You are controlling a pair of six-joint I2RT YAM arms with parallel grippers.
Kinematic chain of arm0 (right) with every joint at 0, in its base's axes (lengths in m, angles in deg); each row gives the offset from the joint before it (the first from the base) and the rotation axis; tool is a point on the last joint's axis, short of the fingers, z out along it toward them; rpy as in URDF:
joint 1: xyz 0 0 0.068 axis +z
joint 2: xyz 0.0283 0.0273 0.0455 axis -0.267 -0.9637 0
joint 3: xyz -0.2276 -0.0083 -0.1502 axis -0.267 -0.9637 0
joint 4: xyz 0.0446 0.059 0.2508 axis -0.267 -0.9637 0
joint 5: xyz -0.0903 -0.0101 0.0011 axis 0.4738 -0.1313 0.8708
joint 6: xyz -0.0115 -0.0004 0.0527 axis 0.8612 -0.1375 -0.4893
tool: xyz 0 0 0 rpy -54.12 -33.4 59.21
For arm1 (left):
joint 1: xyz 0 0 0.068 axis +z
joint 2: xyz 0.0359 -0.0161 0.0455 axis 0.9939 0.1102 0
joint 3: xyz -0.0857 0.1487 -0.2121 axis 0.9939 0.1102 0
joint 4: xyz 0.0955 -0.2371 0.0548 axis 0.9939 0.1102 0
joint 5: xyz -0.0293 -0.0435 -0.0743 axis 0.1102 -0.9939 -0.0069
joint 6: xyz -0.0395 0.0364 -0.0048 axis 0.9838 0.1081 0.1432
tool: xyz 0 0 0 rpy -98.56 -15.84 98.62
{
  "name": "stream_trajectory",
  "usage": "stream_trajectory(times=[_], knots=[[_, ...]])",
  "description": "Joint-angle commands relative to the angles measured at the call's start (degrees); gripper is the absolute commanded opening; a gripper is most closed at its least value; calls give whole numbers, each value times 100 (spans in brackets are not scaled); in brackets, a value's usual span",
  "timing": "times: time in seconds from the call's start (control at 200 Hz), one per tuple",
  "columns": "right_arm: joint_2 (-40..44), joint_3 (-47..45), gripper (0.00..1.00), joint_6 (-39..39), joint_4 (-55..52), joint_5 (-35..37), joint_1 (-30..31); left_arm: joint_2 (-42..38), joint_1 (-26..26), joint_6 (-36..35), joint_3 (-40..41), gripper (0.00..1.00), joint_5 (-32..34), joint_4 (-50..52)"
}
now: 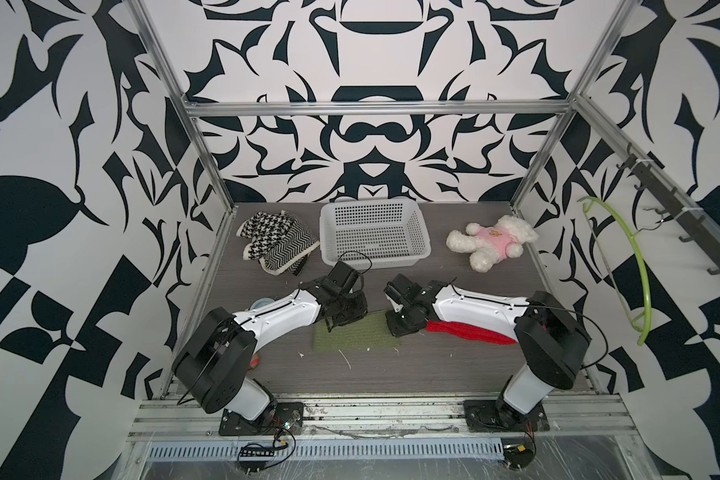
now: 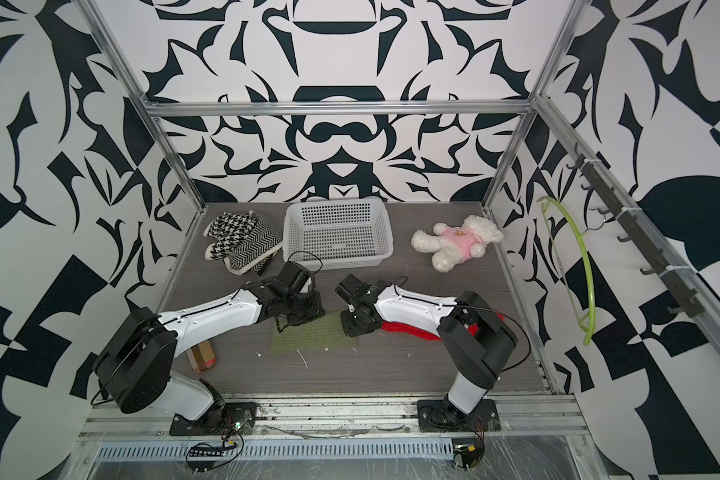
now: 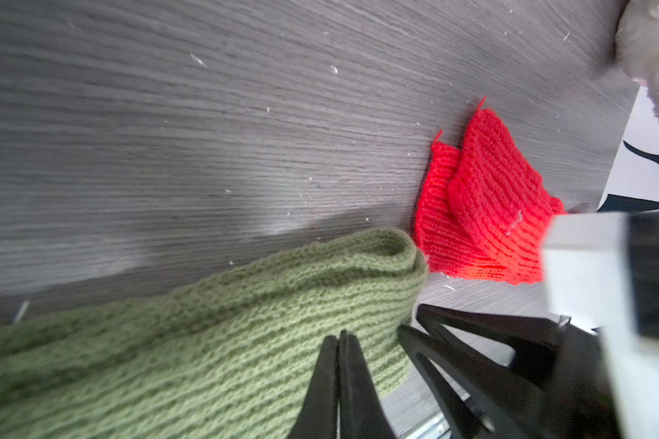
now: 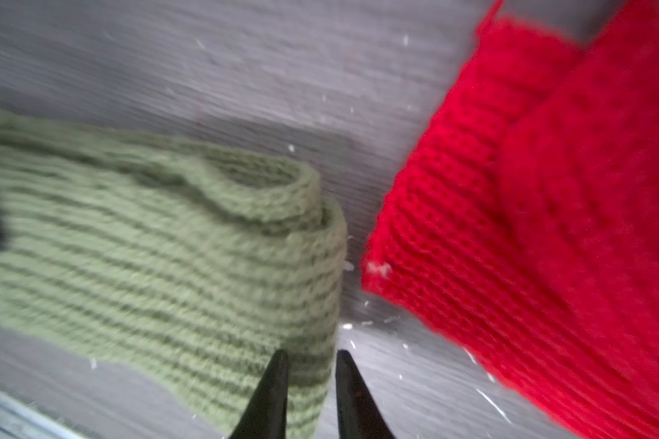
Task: Roll up the scarf and place it into the basket
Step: Fold the scarf at the center of the board, then roll the scarf at the center of the board.
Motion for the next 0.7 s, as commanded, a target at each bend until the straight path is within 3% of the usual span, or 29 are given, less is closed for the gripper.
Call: stream_trajectory(times=[0.0,0.325,0.695], knots=[[110,418,26,172,-187,202,-24,-29,-14,-73,-9,7,-4,48],[-1068,803,23,290,140,-5,-130,-274,-14,-109,129,8,203,255],[303,305,24,39,-151,224,162,-333,4,-138,214,8,274,253]])
